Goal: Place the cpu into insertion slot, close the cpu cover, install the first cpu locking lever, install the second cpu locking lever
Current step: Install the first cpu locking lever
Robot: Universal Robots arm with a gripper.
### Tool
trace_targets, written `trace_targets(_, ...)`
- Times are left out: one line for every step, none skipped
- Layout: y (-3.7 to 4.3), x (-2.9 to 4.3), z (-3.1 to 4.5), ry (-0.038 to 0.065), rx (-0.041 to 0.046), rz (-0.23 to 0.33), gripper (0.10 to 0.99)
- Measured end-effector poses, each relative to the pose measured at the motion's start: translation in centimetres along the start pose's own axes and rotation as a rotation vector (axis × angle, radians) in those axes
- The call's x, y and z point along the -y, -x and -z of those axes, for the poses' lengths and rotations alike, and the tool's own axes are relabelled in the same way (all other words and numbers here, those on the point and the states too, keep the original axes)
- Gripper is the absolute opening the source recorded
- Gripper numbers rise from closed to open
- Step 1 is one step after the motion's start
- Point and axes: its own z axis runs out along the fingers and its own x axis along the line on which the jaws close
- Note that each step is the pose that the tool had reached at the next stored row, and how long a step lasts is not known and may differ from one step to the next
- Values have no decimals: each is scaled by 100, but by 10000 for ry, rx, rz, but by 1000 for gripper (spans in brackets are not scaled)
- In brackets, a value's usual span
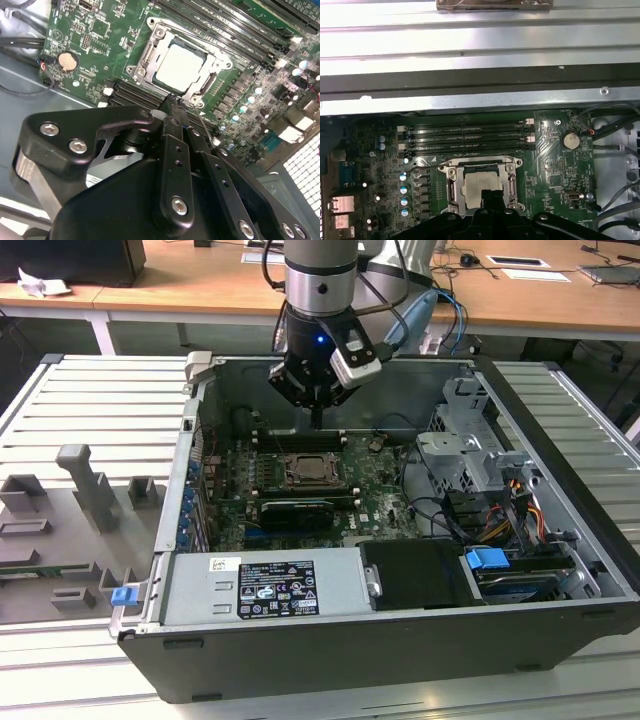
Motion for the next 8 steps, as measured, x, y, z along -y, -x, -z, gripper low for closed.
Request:
trace_targets(0, 0, 0, 7, -6, 155, 106)
trace_targets(0, 0, 0, 11, -9, 233, 106)
trace_targets(0, 0, 0, 15, -13, 313, 106)
trace_targets(0, 0, 0, 20, -17, 441, 106)
trace_targets(0, 0, 0, 25, -21, 530, 106)
trace_targets(0, 0, 0, 28, -24, 601, 106)
trace_targets(0, 0, 0, 32, -28, 693, 106)
trace_targets(0, 0, 0, 36, -30, 771, 106)
